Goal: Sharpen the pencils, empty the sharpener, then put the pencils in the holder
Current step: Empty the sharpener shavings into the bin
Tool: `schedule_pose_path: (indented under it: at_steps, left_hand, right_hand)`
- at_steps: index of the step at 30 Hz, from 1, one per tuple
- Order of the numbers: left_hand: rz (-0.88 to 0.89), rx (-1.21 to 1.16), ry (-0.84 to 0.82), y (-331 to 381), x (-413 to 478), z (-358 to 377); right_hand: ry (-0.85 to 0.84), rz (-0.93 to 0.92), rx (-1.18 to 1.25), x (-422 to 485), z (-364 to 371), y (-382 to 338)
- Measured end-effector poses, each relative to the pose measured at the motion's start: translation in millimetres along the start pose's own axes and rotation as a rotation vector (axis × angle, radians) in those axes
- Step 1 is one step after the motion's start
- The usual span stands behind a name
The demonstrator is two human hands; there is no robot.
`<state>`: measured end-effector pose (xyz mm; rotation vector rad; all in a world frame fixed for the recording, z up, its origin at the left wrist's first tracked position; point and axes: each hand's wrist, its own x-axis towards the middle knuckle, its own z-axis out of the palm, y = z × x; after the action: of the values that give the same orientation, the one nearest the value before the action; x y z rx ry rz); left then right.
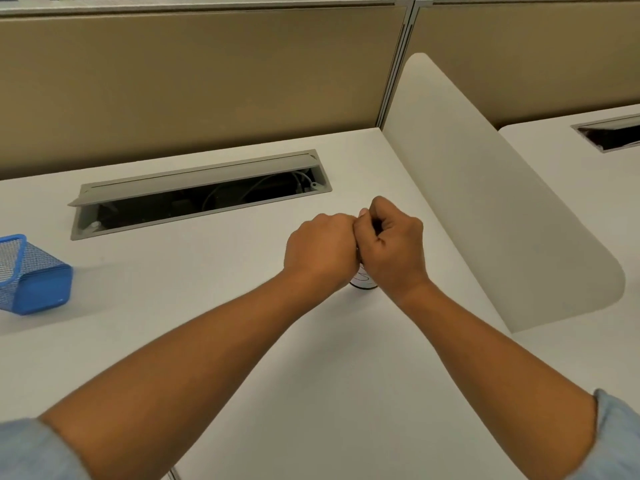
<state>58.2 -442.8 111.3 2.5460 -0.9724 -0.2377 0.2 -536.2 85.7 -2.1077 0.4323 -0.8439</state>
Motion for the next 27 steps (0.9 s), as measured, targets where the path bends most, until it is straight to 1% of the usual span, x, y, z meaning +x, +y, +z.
schedule_pose_path:
  at_steps: [3,4,8,10,13,16,18,20,23,25,27]
  left_hand:
    - [0.023,-0.035,-0.028,10,10,2]
    - [0.032,-0.036,-0.027,13,13,4]
    - [0.014,0.048,0.025,14,16,14]
    - [0.011,0.074,0.044,13,16,18]
    - [0.03,0.072,0.032,10,17,17]
    - [0.038,0.067,0.025,6,18,15]
    - [0.043,0.055,-0.009,2,20,14]
    - [0.104,0.021,-0.056,-2,22,14]
    - [0.224,-0.051,-0.144,-7,22,10]
    - [0.258,-0.137,-0.213,-10,22,5]
    - [0.264,-0.238,-0.247,-13,22,0]
  right_hand:
    - [0.058,0.146,0.113,7,-3,10]
    - [0.07,0.165,0.121,8,-5,12]
    - [0.05,0.087,-0.012,8,-10,16]
    - [0.042,0.078,-0.053,8,-10,17]
    - [0.024,0.136,-0.027,7,-7,16]
    - [-0.044,0.238,0.001,9,-8,14]
    - [-0.116,0.28,0.003,12,-13,15]
    - [-0.164,0.323,0.026,14,-19,17]
    - [-0.176,0.365,0.067,16,-29,19]
    - [-0.183,0.363,0.064,18,-34,19]
    - [-0.199,0.371,0.065,19,-37,18]
